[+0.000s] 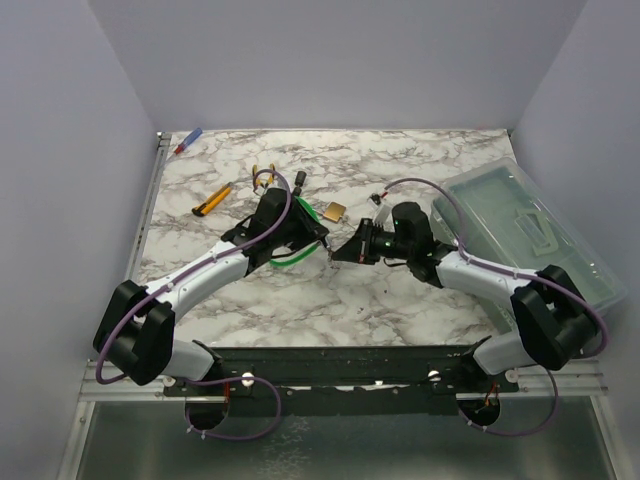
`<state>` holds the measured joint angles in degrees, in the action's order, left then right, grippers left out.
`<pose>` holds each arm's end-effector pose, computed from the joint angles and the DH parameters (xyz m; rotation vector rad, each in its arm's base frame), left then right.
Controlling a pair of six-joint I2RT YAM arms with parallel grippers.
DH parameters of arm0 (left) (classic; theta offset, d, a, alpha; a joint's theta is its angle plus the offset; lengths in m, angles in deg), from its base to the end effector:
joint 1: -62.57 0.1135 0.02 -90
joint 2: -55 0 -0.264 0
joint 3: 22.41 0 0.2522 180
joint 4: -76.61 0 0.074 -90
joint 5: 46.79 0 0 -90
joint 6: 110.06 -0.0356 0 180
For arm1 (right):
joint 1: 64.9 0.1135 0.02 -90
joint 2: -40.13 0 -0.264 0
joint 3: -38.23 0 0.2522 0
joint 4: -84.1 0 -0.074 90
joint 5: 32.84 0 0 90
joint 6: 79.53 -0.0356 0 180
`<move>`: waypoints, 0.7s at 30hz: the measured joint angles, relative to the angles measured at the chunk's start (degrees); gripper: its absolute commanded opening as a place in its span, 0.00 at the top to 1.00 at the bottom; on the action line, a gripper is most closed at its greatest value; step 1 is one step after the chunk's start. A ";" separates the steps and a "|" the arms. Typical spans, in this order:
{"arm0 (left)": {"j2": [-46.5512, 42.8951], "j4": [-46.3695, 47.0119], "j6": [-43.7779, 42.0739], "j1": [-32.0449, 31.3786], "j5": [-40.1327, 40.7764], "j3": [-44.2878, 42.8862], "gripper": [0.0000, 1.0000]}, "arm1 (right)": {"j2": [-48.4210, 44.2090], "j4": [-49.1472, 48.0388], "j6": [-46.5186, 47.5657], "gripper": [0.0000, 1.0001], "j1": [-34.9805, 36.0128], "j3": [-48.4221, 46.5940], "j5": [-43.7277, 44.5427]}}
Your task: Unlock with the key
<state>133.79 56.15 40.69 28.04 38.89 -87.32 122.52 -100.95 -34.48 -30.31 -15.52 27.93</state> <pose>0.2489 -0.1745 0.2502 -0.4891 2.3071 -0.9797 0.2393 0.1861 0.2122 -0.1737 2.2041 1.3493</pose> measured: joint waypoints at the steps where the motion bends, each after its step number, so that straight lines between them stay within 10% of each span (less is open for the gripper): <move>1: -0.02 0.26 0.09 0.09 0.07 0.15 1.00 | 0.24 0.76 0.59 1.00 0.09 -0.68 0.00; 10: 0.00 1.22 0.55 0.94 0.70 0.76 1.00 | 1.84 8.04 6.95 1.00 2.12 -6.36 2.01; 21: -0.17 3.08 1.22 0.92 0.55 2.56 1.00 | 1.99 -2.21 -6.51 1.00 0.83 0.04 2.27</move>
<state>133.61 59.24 41.92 28.96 39.44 -84.77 124.50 -103.15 -41.00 -29.48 -15.48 30.20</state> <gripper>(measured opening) 0.289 0.008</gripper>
